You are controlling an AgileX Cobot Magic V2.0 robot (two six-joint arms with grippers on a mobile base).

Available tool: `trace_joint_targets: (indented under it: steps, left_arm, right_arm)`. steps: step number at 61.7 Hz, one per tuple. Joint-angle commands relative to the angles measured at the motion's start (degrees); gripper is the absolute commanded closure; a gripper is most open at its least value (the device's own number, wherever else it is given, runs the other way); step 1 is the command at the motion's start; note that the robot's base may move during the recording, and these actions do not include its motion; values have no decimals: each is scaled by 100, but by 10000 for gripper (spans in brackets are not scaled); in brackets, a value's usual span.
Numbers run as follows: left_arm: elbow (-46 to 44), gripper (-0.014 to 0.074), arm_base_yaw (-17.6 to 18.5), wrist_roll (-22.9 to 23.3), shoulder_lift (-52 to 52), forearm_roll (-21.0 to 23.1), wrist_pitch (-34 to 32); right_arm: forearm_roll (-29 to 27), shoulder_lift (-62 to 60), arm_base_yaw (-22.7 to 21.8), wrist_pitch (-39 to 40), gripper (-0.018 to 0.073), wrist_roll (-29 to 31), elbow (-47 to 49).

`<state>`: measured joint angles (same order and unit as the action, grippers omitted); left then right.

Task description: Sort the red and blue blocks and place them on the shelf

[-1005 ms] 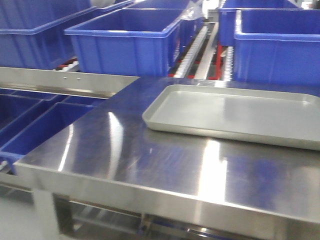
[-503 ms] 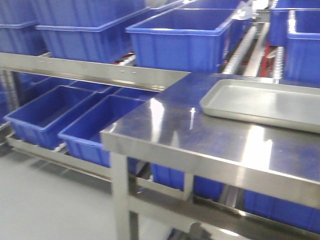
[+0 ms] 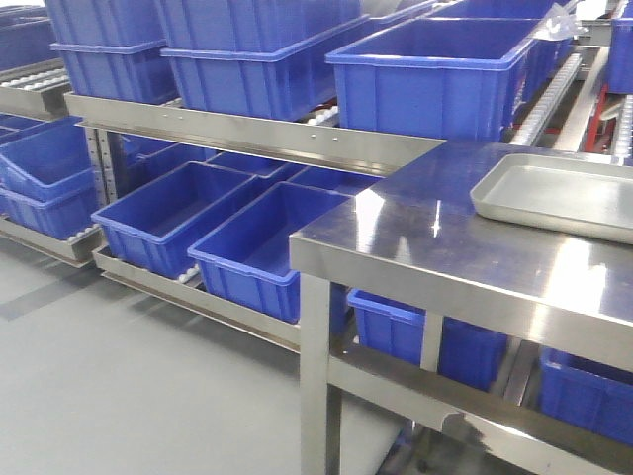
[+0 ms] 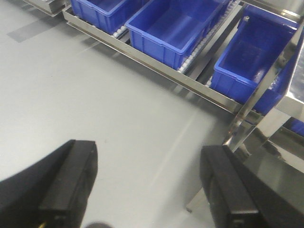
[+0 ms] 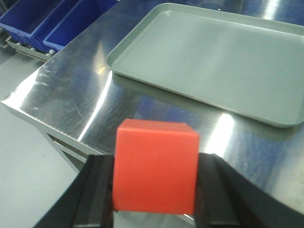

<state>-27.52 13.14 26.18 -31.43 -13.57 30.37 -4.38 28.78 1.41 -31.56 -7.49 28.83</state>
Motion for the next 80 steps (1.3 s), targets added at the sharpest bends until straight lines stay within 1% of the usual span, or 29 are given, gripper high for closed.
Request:
trace_joint_targets:
  steps: [1, 80]
  left_arm:
    - [-173, 473, -3, 30, 4, -39, -460]
    - [-173, 473, -3, 30, 4, -39, -460]
  right_arm:
    - [41, 45, -3, 435, 510, 12, 176]
    - [41, 45, -3, 435, 510, 12, 176]
